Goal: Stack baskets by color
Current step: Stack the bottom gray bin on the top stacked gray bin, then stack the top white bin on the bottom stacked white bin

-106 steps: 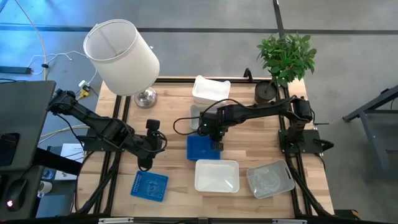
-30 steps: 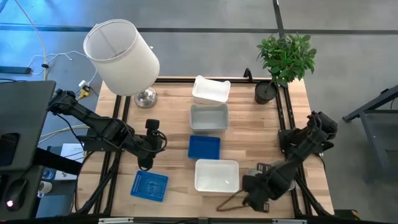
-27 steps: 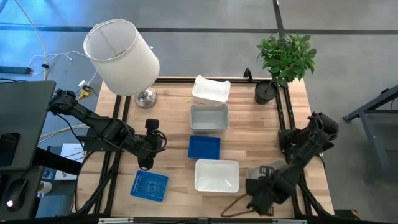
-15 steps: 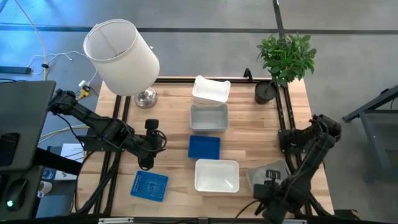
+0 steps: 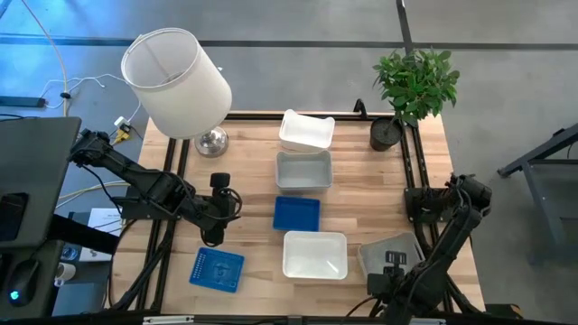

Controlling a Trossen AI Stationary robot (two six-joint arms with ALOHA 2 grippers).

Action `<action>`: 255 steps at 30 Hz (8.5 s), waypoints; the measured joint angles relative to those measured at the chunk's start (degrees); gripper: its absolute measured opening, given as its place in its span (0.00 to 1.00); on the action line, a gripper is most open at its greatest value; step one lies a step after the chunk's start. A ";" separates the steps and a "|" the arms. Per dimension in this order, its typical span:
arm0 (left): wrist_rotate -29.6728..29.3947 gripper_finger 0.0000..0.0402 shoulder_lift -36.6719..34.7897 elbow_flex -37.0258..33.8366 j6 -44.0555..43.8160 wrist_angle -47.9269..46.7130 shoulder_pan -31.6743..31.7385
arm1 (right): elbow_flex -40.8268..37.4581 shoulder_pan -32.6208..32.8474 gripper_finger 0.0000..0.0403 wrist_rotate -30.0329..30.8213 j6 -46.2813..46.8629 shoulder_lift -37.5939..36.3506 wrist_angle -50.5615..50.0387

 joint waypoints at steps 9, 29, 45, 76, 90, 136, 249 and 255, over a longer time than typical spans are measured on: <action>0.04 0.45 0.00 0.00 0.00 0.00 0.00 | 0.00 0.00 0.34 -1.97 -1.20 4.10 -2.76; 0.09 0.45 0.00 0.00 0.15 -0.02 0.02 | 0.00 0.00 0.21 -6.57 -1.60 11.11 -3.00; -0.09 0.45 0.00 0.00 1.01 -0.04 0.02 | 0.23 -1.11 0.00 -7.47 6.86 11.13 -4.77; 2.31 0.45 -13.27 0.00 2.75 -7.24 6.47 | 19.48 -18.24 0.00 13.68 0.88 8.09 -20.13; 5.03 0.45 -13.22 0.00 2.62 -8.31 6.45 | 28.73 -33.78 0.00 21.76 -27.43 8.11 -20.15; 4.96 0.45 -13.20 0.00 -1.33 -9.97 6.45 | 36.48 -60.13 0.00 8.74 -69.94 9.34 -9.58; 10.95 0.45 -4.22 -0.04 26.79 12.08 36.40 | 48.72 -66.80 0.34 14.84 -74.72 4.35 -18.52; 10.84 0.45 -4.22 -0.04 23.17 5.52 35.17 | 48.72 -73.78 0.34 10.15 -77.51 4.92 -15.31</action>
